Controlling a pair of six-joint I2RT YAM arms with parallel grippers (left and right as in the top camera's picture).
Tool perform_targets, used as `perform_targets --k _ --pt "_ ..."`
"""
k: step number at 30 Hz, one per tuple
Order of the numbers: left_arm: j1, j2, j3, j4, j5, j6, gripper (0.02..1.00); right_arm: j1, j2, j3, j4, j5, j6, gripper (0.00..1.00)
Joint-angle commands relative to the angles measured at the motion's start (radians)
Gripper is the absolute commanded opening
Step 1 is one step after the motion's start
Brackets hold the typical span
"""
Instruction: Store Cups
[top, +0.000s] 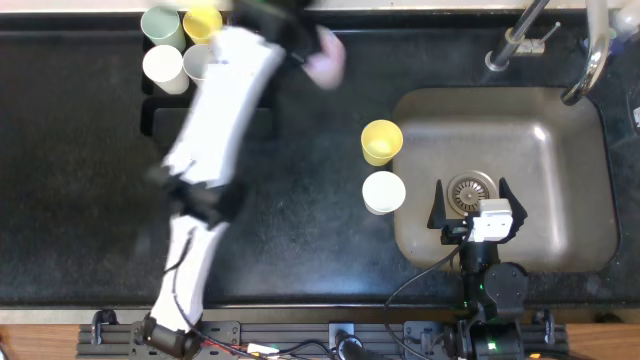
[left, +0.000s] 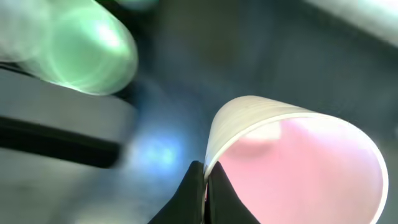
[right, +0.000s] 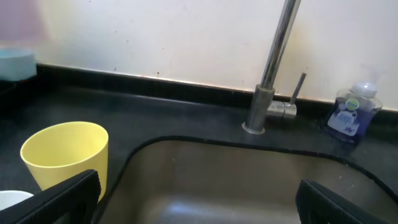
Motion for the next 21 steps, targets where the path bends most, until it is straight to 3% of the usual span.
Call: perform_targets --k 1,4,7,13,21 --pt "0.237 -0.27 -0.078 -0.011 -0.085 -0.05 0.036 0.004 -0.006 -0.013 0.006 0.004 0.0 0.996" --pt "0.444 -0.418 -0.378 -0.009 -0.032 -0.051 0.036 0.004 -0.006 -0.013 0.006 0.004 0.0 0.993" --pt "0.535 -0.493 -0.603 0.039 -0.033 -0.048 0.036 0.004 -0.006 -0.013 0.006 0.004 0.0 0.998" --pt "0.575 -0.594 -1.062 0.355 -0.02 -0.05 0.036 0.004 -0.006 -0.013 0.006 0.004 0.0 0.996" --pt "0.573 -0.596 -1.228 0.471 -0.023 -0.078 0.036 0.004 -0.006 -0.013 0.006 0.004 0.0 0.998"
